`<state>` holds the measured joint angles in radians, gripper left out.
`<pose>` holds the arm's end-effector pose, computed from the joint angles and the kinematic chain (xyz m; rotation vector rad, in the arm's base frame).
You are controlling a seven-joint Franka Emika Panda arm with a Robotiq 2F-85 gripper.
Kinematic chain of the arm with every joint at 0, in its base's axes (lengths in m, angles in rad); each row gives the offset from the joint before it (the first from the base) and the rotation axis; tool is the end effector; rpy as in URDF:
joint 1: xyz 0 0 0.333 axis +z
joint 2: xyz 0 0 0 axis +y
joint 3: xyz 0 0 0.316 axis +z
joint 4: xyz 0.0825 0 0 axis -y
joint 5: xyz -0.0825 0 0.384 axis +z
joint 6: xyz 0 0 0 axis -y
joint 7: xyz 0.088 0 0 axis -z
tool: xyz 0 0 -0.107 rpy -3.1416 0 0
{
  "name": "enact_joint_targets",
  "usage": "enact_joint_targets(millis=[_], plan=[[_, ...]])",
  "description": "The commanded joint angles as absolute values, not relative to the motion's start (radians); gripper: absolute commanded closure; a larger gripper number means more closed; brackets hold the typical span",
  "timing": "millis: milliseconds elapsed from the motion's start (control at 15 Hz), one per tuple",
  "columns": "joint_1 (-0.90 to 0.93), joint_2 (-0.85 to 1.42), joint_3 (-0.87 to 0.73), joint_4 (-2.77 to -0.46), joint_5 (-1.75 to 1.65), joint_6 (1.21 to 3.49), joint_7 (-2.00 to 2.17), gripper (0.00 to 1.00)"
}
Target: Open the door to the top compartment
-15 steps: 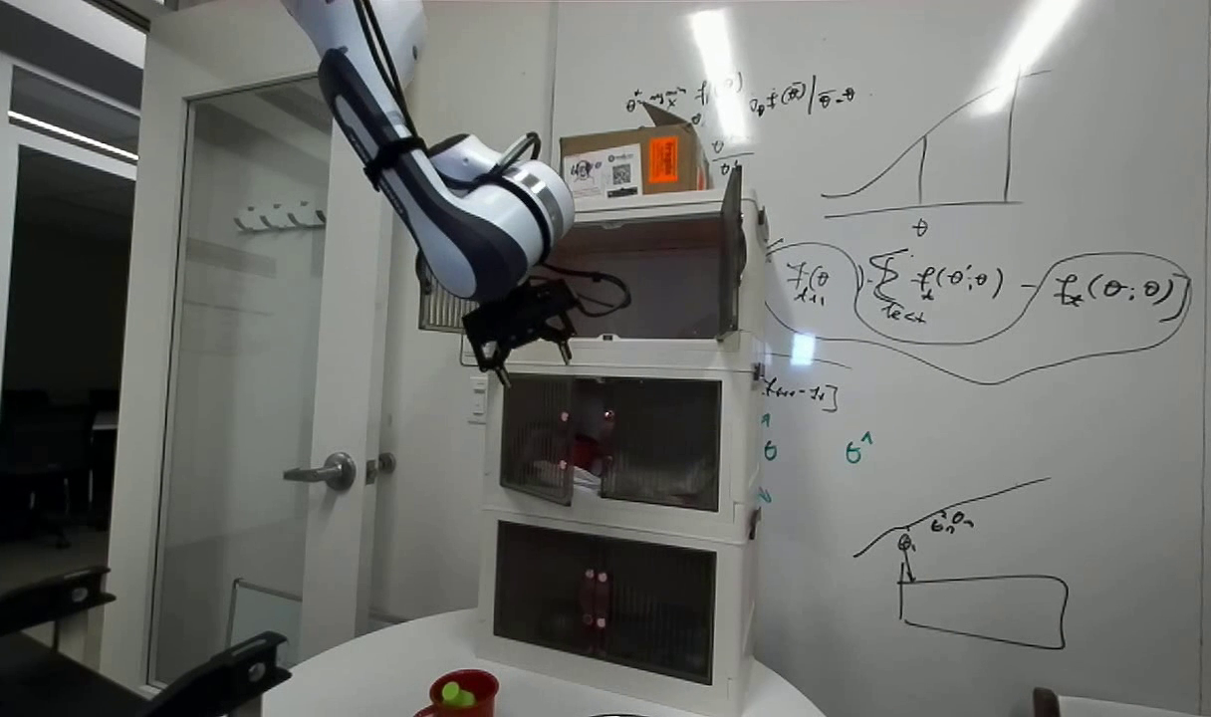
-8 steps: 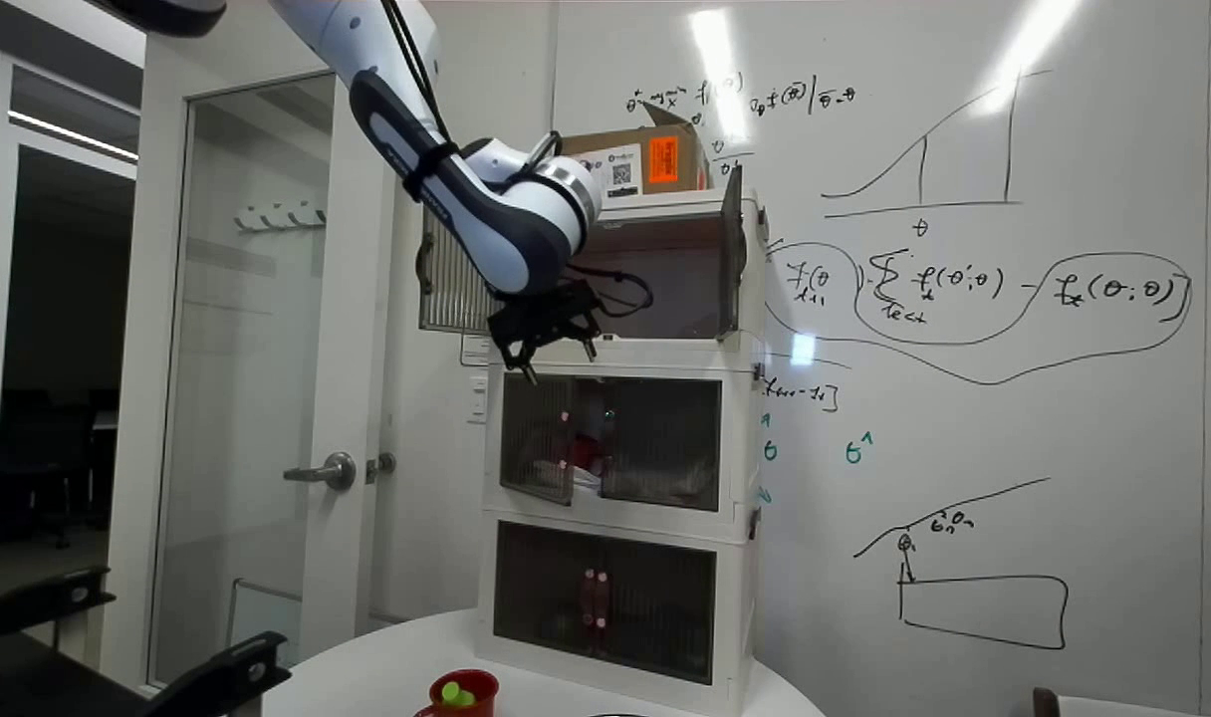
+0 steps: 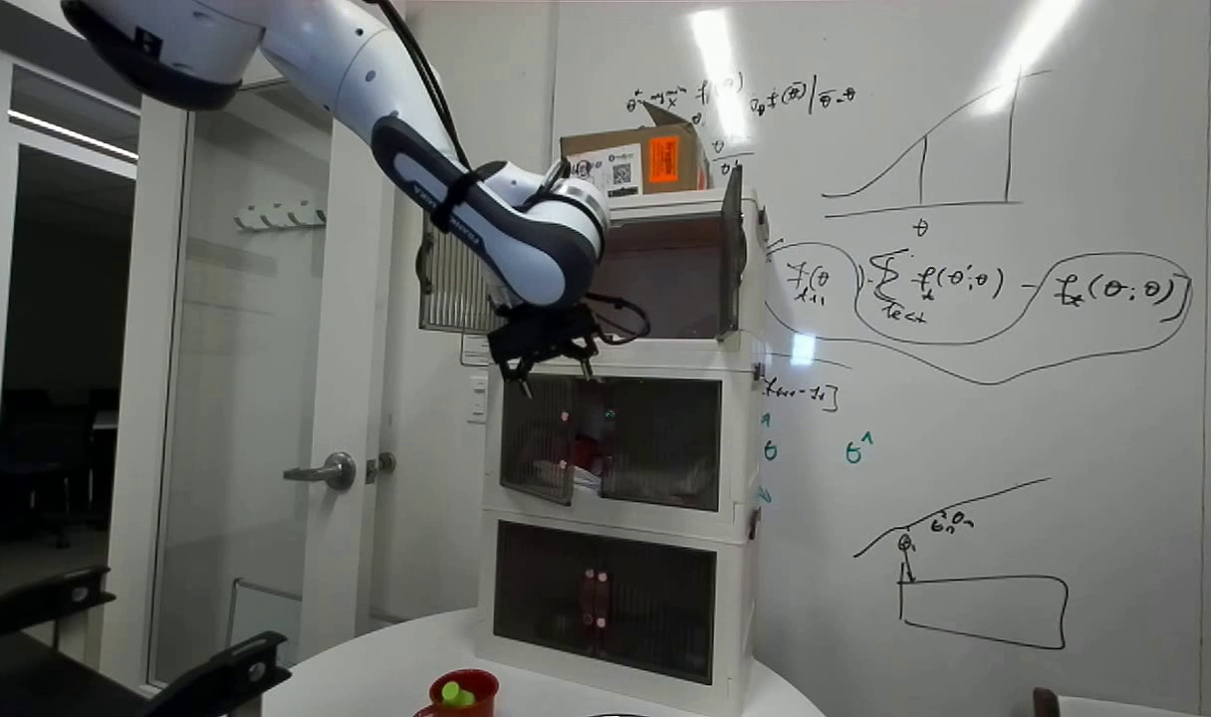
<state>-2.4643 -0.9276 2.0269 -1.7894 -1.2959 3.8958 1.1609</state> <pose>0.6194 -0.0039 0.2690 2.6481 0.8329 1.0833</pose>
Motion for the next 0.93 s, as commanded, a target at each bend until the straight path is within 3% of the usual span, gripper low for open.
enact_joint_targets(millis=[0, 867], plan=[[-2.464, -1.015, 1.983, -1.690, -1.300, 3.960, 1.308, 0.00], [-2.361, -0.925, 2.031, -1.709, -1.355, 3.904, 1.624, 0.00]])
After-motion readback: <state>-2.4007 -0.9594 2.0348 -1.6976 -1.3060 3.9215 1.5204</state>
